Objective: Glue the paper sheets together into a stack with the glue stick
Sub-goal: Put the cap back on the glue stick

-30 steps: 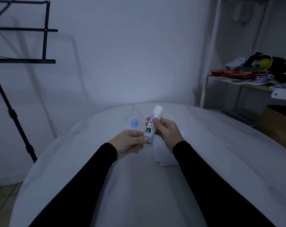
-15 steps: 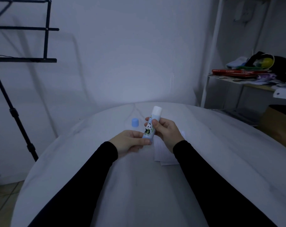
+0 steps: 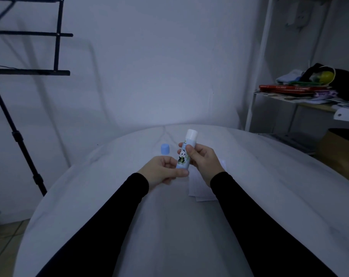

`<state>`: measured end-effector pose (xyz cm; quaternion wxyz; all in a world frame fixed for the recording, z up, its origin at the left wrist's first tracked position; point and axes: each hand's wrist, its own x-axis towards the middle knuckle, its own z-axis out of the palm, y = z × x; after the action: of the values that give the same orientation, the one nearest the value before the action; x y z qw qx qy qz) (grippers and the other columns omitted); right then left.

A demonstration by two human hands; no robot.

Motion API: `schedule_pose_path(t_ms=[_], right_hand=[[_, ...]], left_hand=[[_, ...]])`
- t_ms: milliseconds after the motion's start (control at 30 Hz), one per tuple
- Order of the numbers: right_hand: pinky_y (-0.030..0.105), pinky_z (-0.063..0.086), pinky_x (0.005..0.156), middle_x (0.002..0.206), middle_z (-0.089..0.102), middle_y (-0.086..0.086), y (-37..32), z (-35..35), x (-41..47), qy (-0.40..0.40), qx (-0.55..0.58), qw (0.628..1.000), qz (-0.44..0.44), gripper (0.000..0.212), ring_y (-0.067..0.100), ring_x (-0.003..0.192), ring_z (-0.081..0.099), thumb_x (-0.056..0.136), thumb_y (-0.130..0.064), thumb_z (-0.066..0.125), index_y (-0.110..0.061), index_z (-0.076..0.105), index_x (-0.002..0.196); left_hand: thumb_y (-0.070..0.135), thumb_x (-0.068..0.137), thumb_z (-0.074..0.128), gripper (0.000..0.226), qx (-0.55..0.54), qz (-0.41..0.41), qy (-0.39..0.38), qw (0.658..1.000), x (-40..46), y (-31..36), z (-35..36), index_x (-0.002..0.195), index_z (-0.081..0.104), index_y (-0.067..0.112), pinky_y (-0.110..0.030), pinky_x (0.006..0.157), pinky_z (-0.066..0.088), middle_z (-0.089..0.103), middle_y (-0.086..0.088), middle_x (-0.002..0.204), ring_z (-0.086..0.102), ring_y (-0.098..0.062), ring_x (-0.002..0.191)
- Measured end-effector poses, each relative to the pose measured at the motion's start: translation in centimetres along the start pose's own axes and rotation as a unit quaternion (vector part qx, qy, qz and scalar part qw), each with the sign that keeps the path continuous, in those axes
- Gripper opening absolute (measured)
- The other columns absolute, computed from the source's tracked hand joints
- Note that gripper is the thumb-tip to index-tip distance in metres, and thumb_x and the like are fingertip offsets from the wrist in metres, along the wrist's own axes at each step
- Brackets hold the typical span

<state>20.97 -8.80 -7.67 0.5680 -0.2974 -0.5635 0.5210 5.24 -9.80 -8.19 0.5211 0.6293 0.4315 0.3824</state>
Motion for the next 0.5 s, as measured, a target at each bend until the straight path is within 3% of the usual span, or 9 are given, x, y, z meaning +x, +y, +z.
schedule_pose_path(t_ms=[100, 167, 233, 333, 400, 500], right_hand=[[0.026, 0.057, 0.077, 0.09, 0.067, 0.007, -0.18, 0.02, -0.03, -0.014, 0.012, 1.0, 0.008, 0.019, 0.011, 0.082, 0.066, 0.095, -0.008, 0.048, -0.002, 0.062, 0.105], [0.027, 0.056, 0.076, 0.088, 0.068, 0.006, -0.34, 0.09, -0.05, -0.031, 0.017, 0.999, 0.012, 0.018, 0.01, 0.08, 0.066, 0.095, -0.009, 0.046, -0.007, 0.064, 0.1], [0.029, 0.054, 0.077, 0.087, 0.068, 0.005, -0.39, 0.12, -0.11, -0.045, -0.004, 0.999, 0.015, 0.02, 0.011, 0.079, 0.065, 0.096, -0.011, 0.045, -0.012, 0.065, 0.098], [0.026, 0.053, 0.072, 0.086, 0.067, 0.002, -0.26, 0.0, -0.15, -0.043, -0.033, 0.998, 0.012, 0.02, 0.01, 0.076, 0.064, 0.097, -0.01, 0.045, -0.013, 0.064, 0.1], [0.022, 0.054, 0.068, 0.087, 0.066, 0.002, -0.15, -0.17, -0.06, -0.02, -0.024, 0.999, 0.009, 0.02, 0.01, 0.077, 0.064, 0.097, -0.009, 0.045, -0.007, 0.062, 0.107], [0.022, 0.056, 0.073, 0.09, 0.066, 0.003, -0.02, -0.36, 0.2, 0.015, -0.009, 1.0, 0.0, 0.023, 0.012, 0.081, 0.064, 0.097, -0.009, 0.046, -0.001, 0.059, 0.114]], left_hand=[[0.016, 0.067, 0.084, 0.017, 0.029, 0.005, 0.006, 1.0, 0.02, 0.06, -0.34, 0.06, 0.071, 0.024, -0.017, 0.046, 0.03, 0.048, 0.005, 0.051, 0.037, -0.007, 0.044], [0.015, 0.076, 0.073, 0.006, -0.027, -0.008, -0.048, 0.998, -0.35, 0.22, -0.62, 0.082, 0.075, 0.016, -0.015, 0.046, 0.029, 0.05, 0.004, 0.055, 0.035, -0.006, 0.047], [0.012, 0.082, 0.068, 0.025, -0.072, -0.033, -0.108, 0.991, -0.51, 0.19, -0.92, 0.104, 0.067, 0.001, -0.014, 0.048, 0.031, 0.066, -0.001, 0.075, 0.038, -0.005, 0.051], [0.012, 0.086, 0.063, 0.031, -0.084, -0.038, -0.129, 0.987, -0.46, -0.03, -0.8, 0.114, 0.06, -0.002, -0.015, 0.049, 0.033, 0.07, -0.007, 0.102, 0.042, -0.005, 0.055], [0.015, 0.085, 0.063, 0.034, -0.088, -0.034, -0.106, 0.99, -0.31, -0.06, -0.46, 0.115, 0.061, -0.002, -0.015, 0.048, 0.033, 0.069, -0.008, 0.102, 0.041, -0.006, 0.055], [0.024, 0.079, 0.071, 0.032, -0.085, -0.015, -0.065, 0.994, -0.09, -0.04, -0.01, 0.105, 0.064, 0.007, -0.016, 0.046, 0.032, 0.058, -0.001, 0.08, 0.039, -0.006, 0.053]])
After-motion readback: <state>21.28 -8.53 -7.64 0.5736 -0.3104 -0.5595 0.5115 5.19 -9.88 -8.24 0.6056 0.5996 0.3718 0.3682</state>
